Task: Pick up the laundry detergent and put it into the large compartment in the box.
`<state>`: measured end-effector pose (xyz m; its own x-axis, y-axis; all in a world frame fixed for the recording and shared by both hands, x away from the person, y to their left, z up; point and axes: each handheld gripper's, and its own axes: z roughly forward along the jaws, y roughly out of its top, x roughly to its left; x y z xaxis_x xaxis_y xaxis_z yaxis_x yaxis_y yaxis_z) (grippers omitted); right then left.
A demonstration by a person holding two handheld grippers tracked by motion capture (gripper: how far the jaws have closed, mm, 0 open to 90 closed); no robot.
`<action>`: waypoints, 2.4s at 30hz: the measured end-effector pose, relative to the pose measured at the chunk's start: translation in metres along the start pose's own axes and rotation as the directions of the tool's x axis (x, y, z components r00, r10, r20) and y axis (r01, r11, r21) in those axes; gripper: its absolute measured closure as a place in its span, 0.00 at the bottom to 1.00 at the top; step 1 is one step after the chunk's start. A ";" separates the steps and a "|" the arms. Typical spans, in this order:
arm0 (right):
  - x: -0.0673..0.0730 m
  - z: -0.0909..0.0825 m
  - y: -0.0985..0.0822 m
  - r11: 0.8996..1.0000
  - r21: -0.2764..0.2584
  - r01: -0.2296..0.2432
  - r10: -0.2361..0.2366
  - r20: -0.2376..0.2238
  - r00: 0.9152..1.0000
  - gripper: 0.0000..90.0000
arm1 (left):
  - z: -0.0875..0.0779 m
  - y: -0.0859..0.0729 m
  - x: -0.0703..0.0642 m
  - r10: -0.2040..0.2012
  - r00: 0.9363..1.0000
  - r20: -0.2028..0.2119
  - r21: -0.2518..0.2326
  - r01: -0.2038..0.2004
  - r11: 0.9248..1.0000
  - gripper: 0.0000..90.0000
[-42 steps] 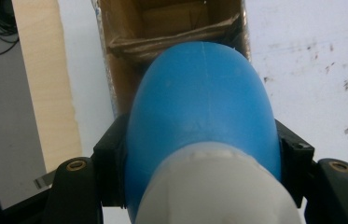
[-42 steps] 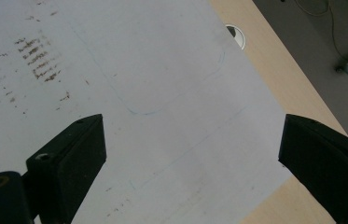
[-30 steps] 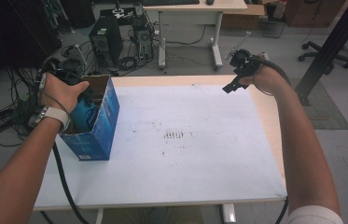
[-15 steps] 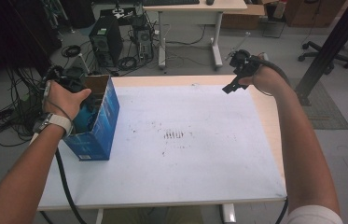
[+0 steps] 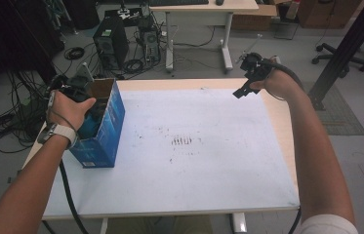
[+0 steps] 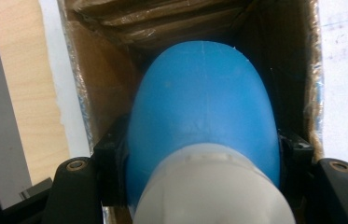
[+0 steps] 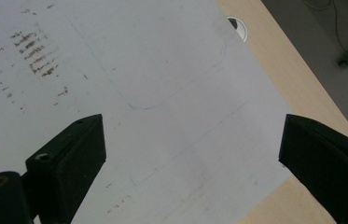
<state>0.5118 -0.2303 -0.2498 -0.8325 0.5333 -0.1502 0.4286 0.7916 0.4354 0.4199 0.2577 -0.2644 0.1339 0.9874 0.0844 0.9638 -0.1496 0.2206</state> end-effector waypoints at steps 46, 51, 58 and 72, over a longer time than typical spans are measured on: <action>0.001 0.003 -0.001 1.000 0.006 0.001 -0.001 -0.006 1.000 0.08 | 0.023 -0.003 0.005 0.005 1.000 0.013 0.028 -0.005 1.000 0.37; 0.001 0.004 -0.002 1.000 0.005 0.004 -0.004 -0.008 1.000 0.08 | 0.023 -0.002 0.005 0.006 1.000 0.021 0.029 -0.006 1.000 0.35; 0.001 0.003 -0.003 1.000 0.006 -0.003 0.003 -0.008 1.000 0.08 | 0.023 -0.003 0.005 0.013 0.999 0.030 0.021 -0.014 1.000 0.32; 0.002 0.001 -0.004 1.000 0.000 0.002 -0.002 -0.010 1.000 0.08 | 0.021 -0.003 0.000 0.053 0.998 0.025 0.032 -0.054 0.998 0.25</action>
<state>0.5092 -0.2322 -0.2526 -0.8369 0.5286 -0.1424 0.4266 0.7927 0.4354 0.4216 0.2595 -0.2856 0.1904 0.9791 0.0714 0.9621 -0.2006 0.1846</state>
